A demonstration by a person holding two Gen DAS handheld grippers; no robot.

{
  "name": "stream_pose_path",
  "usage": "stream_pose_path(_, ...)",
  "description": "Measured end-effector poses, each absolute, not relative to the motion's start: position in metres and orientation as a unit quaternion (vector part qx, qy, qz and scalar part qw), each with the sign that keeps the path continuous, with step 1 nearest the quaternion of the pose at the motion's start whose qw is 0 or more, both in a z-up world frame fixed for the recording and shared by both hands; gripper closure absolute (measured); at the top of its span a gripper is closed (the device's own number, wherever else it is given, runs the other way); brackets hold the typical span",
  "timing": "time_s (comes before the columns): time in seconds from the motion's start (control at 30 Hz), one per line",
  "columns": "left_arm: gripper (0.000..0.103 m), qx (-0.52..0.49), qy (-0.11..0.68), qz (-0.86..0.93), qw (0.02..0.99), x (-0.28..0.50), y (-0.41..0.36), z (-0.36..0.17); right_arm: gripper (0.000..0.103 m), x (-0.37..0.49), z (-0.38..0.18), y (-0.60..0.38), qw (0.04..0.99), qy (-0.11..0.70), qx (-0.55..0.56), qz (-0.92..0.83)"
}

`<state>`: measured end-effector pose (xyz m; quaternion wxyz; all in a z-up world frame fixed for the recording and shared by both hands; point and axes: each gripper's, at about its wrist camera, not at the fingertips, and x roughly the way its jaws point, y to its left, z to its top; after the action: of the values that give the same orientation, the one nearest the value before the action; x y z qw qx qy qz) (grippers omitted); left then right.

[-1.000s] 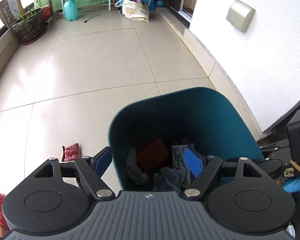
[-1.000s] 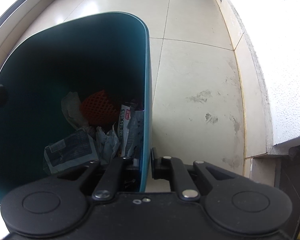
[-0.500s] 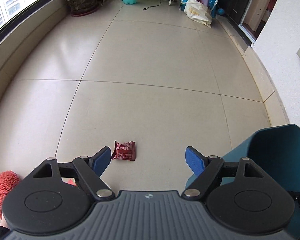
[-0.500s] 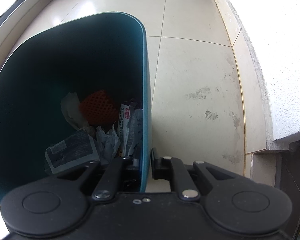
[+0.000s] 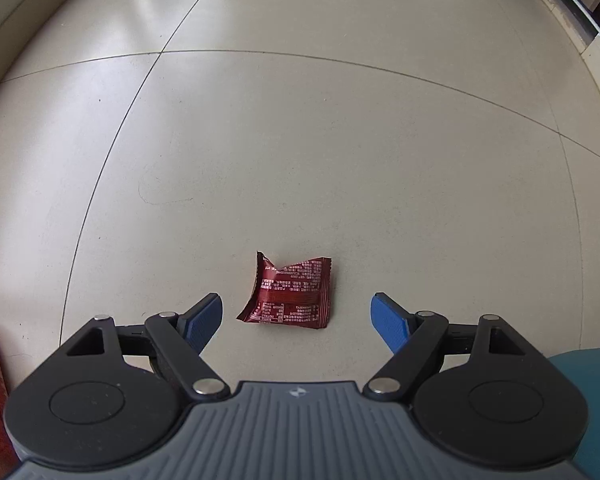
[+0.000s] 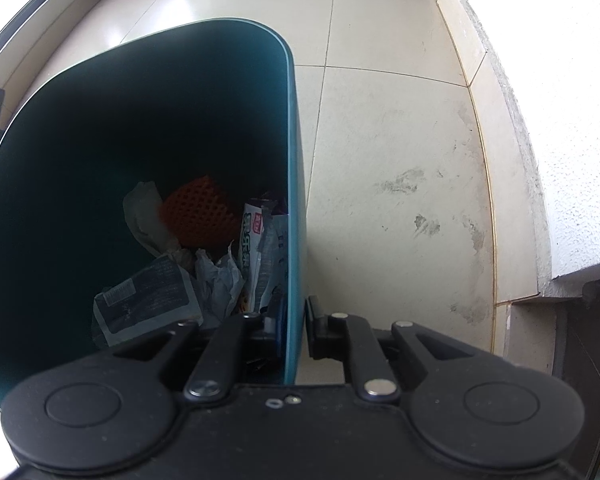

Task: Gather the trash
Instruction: 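Move the left tool down to the red snack wrapper and close it, then carry the red snack wrapper into the wastebasket and open the left tool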

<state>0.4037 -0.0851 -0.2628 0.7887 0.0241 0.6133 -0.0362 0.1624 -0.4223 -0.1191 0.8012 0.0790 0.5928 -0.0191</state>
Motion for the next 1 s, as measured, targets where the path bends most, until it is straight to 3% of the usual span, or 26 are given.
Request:
stream_pose_path(0.2,0.022,0.048,0.635,-0.029,0.77,0.42,-0.092,-0.312,0.091,0.166,-0.121,-0.422,0.794,0.602,0.08,-0.019)
stream_pose_path(0.47,0.023,0.065,0.641,-0.02,0.765,0.418,-0.086,-0.332,0.091,0.171,-0.125,-0.417,0.789,0.609,0.07,-0.028)
stream_pose_path(0.53,0.027,0.055,0.642,-0.021,0.764,0.418,-0.083,-0.334,0.091,0.172,-0.125,-0.413,0.79,0.61,0.059,-0.03)
stream_pose_path(0.7,0.056,0.057,0.637,-0.026,0.768,0.416,-0.081,-0.328,0.091,0.175,-0.124,-0.411,0.789,0.611,0.059,-0.04)
stream_pose_path(0.8,0.062,0.057,0.635,-0.026,0.77,0.41,-0.076,-0.324,0.091,0.176,-0.124,-0.412,0.787,0.612,0.061,-0.043)
stream_pose_path(1.0,0.062,0.039,0.627,-0.033,0.777,0.39,-0.062,-0.293,0.096,0.173,-0.124,-0.408,0.788,0.612,0.052,-0.044)
